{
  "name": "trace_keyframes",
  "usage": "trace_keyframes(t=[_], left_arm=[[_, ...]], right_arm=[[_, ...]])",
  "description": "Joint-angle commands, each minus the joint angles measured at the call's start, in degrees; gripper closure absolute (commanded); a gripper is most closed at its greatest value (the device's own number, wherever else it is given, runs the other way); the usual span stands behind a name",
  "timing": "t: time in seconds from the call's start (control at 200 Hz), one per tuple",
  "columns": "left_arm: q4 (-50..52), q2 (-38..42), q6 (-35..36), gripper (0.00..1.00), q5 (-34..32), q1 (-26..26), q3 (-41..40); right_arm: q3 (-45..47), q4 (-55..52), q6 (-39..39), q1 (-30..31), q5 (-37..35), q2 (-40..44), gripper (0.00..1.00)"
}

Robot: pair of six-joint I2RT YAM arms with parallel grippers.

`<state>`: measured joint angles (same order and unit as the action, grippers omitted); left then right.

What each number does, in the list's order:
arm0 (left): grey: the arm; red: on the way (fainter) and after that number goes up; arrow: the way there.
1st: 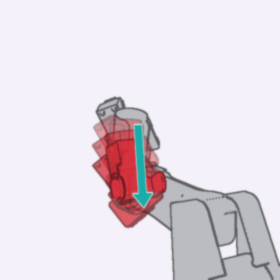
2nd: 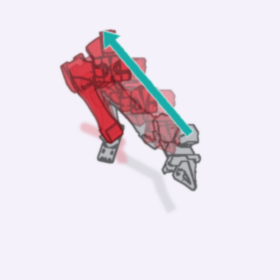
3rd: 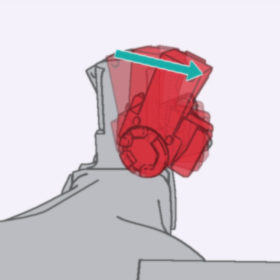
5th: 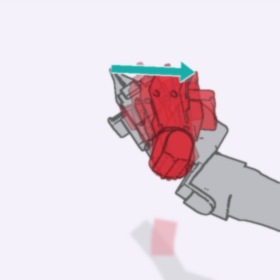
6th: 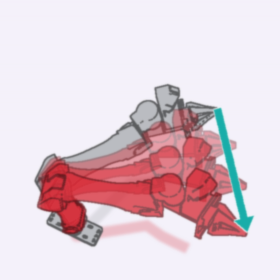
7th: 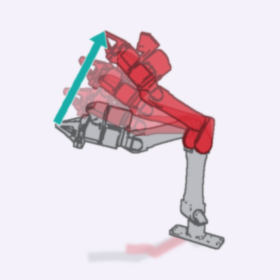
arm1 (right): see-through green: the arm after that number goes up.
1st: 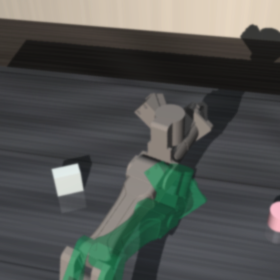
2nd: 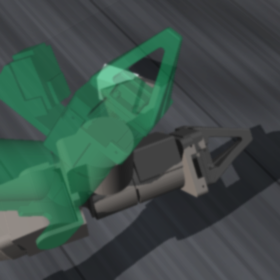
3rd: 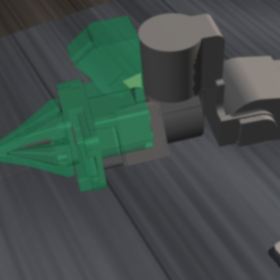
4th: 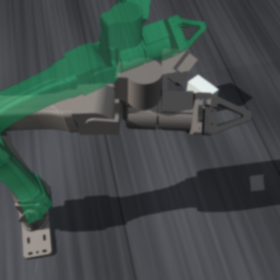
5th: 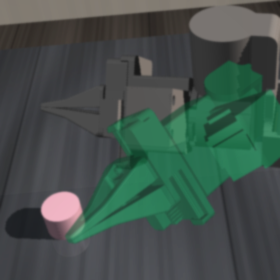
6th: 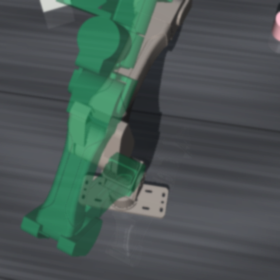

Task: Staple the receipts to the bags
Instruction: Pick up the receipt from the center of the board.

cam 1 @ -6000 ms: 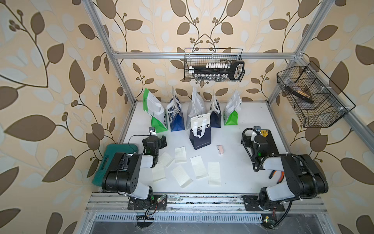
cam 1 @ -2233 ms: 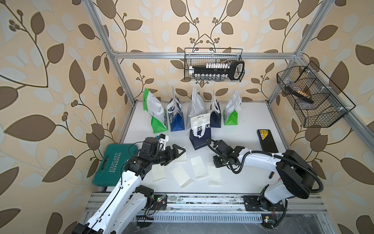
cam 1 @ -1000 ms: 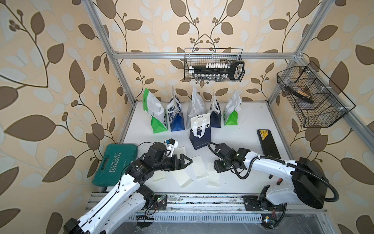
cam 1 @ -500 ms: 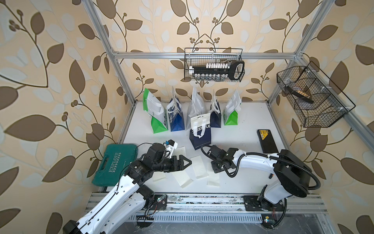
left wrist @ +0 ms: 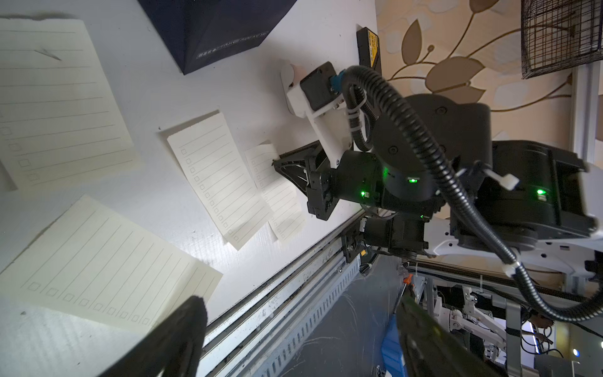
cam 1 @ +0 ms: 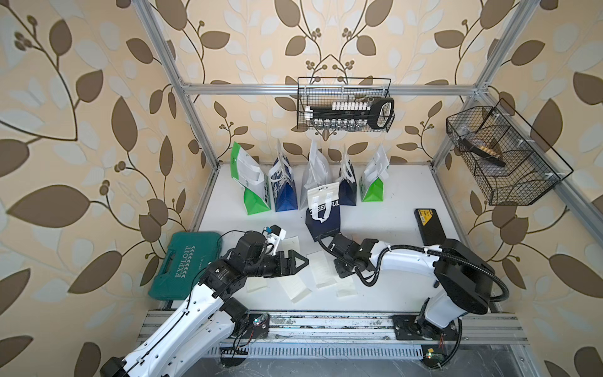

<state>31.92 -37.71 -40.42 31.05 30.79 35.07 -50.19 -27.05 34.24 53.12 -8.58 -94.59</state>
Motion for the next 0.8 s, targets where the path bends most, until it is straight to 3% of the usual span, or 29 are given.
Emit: trace_keyframes(t=[0.0,0.2,0.395,0.655,0.8], left_arm=[[-1.20,0.18,1.05,0.09,1.03,0.19,0.26],[-2.31,0.27,1.45,0.09,2.77,0.15,0.44],[-4.36,-1.31,2.60,0.10,6.70,0.48,1.74],[-12.97,-2.85,2.66,0.11,9.22,4.91,2.99],[-21.03,-5.09,1.79,0.20,7.11,9.13,2.56]], right_arm=[[3.00,-2.05,-0.71,0.22,0.83,-4.59,0.97],[2.70,-1.45,-4.40,0.22,-3.27,3.31,1.00],[2.28,-2.61,-10.82,0.22,-4.07,18.71,1.00],[3.43,0.09,-14.09,0.20,7.96,38.73,1.00],[3.28,2.57,-13.73,0.27,16.97,44.13,1.00]])
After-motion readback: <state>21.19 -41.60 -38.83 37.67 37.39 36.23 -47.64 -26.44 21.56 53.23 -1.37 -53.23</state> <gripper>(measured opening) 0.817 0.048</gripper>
